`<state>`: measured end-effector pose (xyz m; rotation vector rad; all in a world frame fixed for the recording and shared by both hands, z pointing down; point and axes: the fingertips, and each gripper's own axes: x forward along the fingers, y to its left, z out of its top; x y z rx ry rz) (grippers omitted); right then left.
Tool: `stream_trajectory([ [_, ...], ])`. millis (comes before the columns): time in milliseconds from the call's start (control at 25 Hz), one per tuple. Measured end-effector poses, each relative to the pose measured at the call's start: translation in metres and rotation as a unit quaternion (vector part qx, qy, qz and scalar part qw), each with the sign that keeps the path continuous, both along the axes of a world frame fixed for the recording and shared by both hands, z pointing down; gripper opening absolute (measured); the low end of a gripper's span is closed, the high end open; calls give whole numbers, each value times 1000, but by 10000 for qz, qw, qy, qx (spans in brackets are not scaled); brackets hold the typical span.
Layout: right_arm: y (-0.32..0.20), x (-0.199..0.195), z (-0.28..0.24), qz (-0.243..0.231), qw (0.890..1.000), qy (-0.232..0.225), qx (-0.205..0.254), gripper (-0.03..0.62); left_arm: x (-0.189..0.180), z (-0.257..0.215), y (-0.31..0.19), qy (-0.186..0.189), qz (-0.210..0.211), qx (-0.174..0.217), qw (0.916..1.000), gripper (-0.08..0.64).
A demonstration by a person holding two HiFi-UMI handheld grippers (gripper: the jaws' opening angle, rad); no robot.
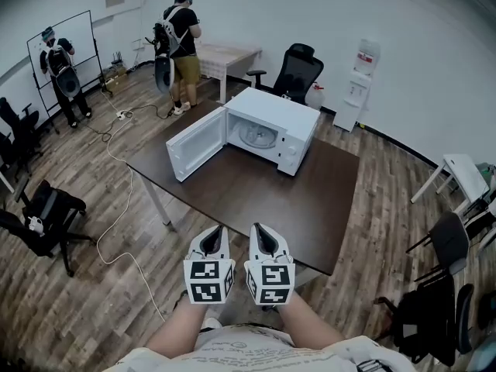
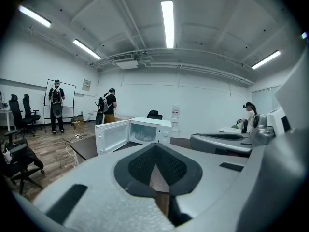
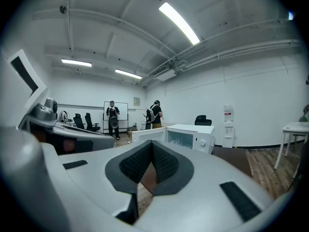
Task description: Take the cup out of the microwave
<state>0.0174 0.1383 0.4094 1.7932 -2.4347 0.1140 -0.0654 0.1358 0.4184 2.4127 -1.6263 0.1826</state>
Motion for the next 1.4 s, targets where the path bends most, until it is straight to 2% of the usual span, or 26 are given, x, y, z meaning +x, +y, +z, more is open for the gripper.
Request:
stream_trajectory([
  [520,-35,-67,-11,392,9991,-78,154,14,-69,-1,-41,206,396,86,9990,14],
  [960,-68,-76,1,554,9984,-110,51,14,-78,13,-73,113,559,-18,9984,14],
  [1200,-104,-65,-2,749,9963,-396,148,14,-76,14,-108,28,546,-6,9985,14],
  [1400,-150,-60,1,686,9966,-421,152,14,-69,17,-150,-44,509,1,9987,14],
])
